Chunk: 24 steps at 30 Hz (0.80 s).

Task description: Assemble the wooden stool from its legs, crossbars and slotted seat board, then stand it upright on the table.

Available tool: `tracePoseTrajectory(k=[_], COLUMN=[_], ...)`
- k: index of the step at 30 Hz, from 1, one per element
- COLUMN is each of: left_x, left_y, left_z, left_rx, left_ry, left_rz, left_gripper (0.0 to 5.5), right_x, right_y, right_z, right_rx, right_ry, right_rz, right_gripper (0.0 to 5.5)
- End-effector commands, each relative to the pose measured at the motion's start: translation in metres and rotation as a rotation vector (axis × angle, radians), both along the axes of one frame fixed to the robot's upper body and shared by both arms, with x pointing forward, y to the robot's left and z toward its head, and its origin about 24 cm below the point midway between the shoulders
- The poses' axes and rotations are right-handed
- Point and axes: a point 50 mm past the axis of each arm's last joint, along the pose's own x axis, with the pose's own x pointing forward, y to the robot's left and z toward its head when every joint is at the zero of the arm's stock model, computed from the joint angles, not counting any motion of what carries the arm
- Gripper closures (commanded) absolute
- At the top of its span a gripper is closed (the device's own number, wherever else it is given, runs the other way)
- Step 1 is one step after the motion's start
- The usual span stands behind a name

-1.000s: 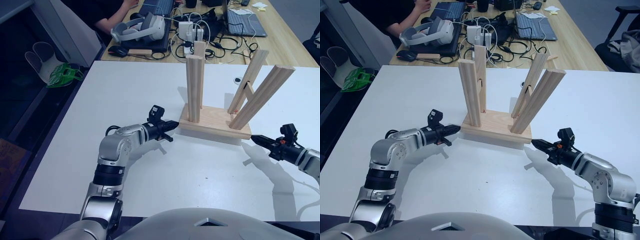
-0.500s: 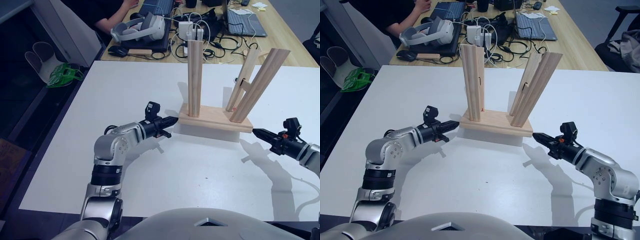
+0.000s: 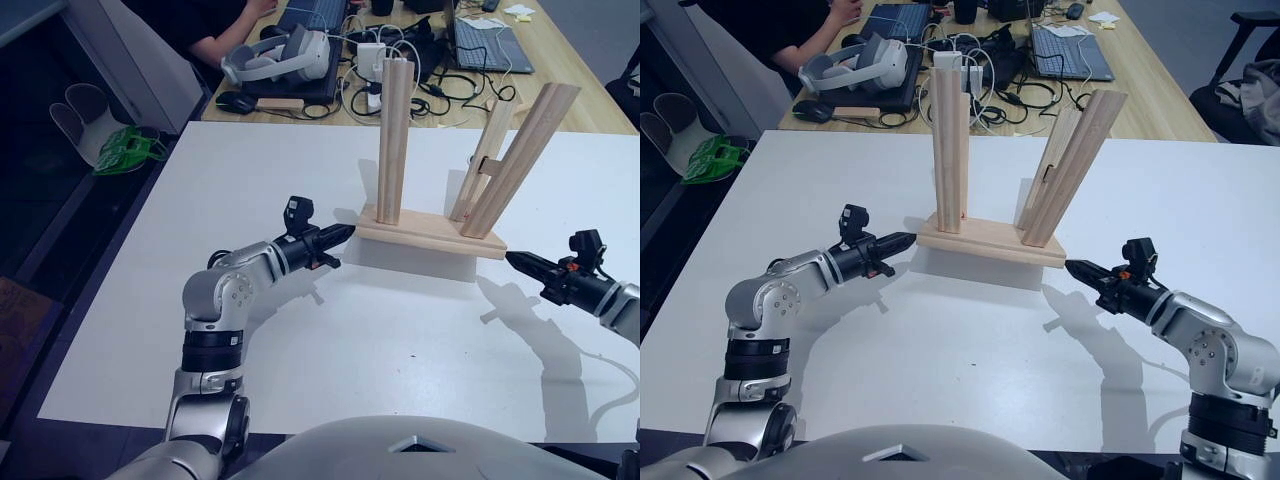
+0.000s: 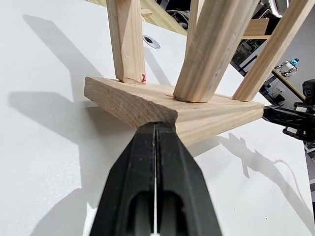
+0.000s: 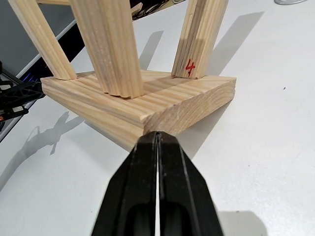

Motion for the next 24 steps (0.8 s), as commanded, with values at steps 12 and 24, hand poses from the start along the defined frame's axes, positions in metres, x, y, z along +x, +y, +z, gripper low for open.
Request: tracePoseTrajectory(k=[12, 24], left_x=[-0.006, -0.004], left_y=[-0.04, -0.039], left_z=[0.021, 0.023], left_rx=[-0.189, -0.211], left_ry=[-0.05, -0.062], left_rz=[-0.175, -0.158], left_gripper=[5.5, 5.5], right_x=[0.01, 0.01], right_y=[0.037, 0.039], right_z=[0.02, 0.021], right_rx=[0.153, 0.165], right_ry=[-0.091, -0.096], right_rz=[0.162, 0.172], right_gripper=[5.46, 5.46])
